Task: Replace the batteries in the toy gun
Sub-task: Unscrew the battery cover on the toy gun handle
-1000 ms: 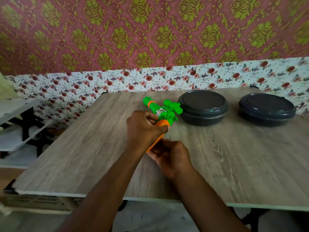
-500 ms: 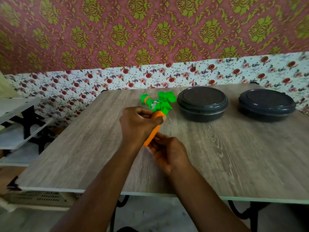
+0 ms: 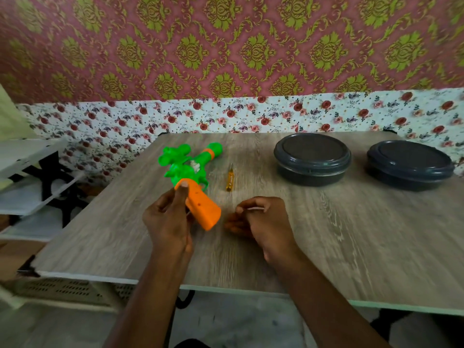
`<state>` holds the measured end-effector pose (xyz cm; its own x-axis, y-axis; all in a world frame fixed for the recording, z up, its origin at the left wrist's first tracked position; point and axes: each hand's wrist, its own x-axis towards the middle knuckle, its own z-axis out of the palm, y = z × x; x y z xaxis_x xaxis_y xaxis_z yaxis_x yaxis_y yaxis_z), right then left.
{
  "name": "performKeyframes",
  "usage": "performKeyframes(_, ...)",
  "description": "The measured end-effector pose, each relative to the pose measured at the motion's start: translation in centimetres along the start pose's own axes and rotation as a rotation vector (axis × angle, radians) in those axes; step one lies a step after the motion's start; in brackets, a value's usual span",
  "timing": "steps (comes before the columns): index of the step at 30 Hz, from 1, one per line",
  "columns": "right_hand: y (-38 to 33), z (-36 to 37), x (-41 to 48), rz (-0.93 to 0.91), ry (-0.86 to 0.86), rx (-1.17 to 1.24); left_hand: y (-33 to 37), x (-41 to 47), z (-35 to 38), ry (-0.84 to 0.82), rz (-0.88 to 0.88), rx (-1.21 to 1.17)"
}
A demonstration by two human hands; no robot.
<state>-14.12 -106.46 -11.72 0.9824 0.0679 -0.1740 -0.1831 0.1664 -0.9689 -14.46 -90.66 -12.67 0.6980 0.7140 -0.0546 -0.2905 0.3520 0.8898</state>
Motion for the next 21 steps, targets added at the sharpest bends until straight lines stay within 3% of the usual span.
performKeyframes(3,0.3,-0.5,-0.1,-0.162,-0.019,-0.359,0.0,0.4,-1.2,0.007,-0.065,0.019)
performKeyframes(9,-0.2,-2.7,0.9,-0.347,0.039,-0.676,0.1,1.3,-1.6,-0.003,-0.136,0.027)
performKeyframes(13,0.3,-4.6,1.5,-0.414,-0.161,-1.118,-0.2,1.8,-1.5,-0.069,-0.165,0.053)
performKeyframes(21,0.5,-4.9,1.3,-0.506,-0.202,-1.245,-0.3,1.9,-1.7,-0.109,-0.185,0.050)
